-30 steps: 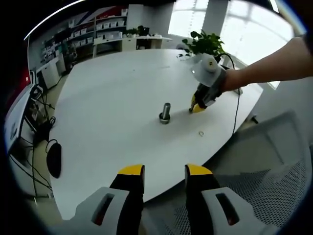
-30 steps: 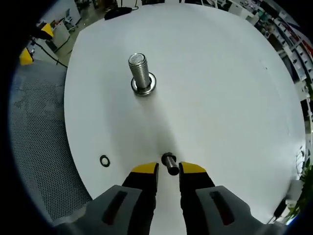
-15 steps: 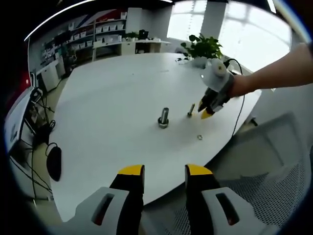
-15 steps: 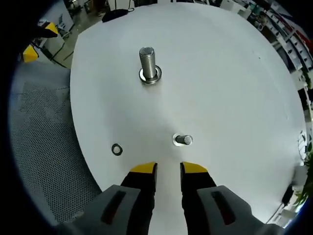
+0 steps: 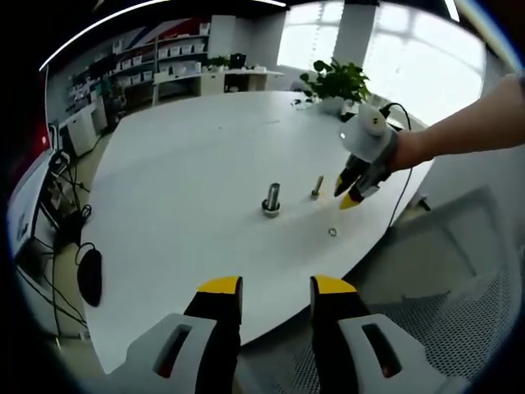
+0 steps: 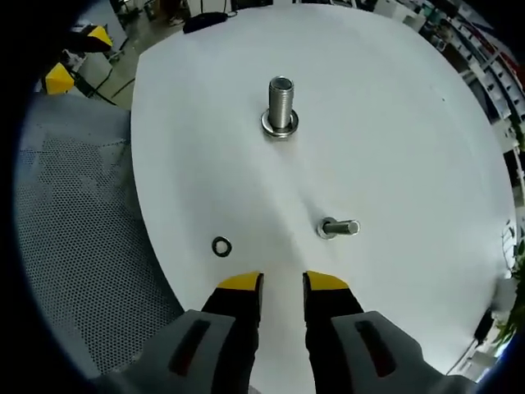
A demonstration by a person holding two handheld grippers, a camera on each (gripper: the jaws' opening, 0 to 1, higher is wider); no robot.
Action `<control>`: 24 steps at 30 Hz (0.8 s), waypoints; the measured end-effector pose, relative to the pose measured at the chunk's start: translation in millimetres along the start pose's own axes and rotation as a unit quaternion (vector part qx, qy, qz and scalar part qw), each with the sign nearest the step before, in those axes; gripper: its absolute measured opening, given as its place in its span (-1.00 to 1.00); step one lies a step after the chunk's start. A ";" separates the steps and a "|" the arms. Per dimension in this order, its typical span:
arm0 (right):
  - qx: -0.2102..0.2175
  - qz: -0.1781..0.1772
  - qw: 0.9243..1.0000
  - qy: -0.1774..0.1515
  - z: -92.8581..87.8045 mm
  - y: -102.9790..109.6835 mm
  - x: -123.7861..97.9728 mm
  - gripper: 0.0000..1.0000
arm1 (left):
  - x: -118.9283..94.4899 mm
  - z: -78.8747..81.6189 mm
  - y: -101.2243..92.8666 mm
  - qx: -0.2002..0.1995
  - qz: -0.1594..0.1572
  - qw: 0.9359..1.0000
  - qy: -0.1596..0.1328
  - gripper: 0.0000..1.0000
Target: Place the washer onto the threaded stud by aligning its center hole with the stud, sliding it down to the base, and recovering from edge contact or off-axis alignment until the washer reaches the visible bottom stop.
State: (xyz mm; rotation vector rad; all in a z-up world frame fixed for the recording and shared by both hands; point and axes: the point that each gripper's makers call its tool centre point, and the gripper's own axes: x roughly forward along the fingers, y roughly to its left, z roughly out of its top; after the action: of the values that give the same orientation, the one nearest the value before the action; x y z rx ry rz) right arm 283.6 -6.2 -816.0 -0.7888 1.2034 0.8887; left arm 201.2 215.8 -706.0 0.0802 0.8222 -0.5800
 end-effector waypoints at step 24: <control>0.000 0.008 1.000 -0.023 16.3 14.5 -2.0 -0.55 | -1.2 2.8 -1.4 -0.003 -0.003 1.000 -0.009 -0.38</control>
State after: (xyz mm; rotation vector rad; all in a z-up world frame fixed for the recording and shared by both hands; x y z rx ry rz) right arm 277.5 14.4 -811.6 -0.7550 1.1702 0.9152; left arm 201.7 214.4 -703.1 0.0680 0.8074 -0.5833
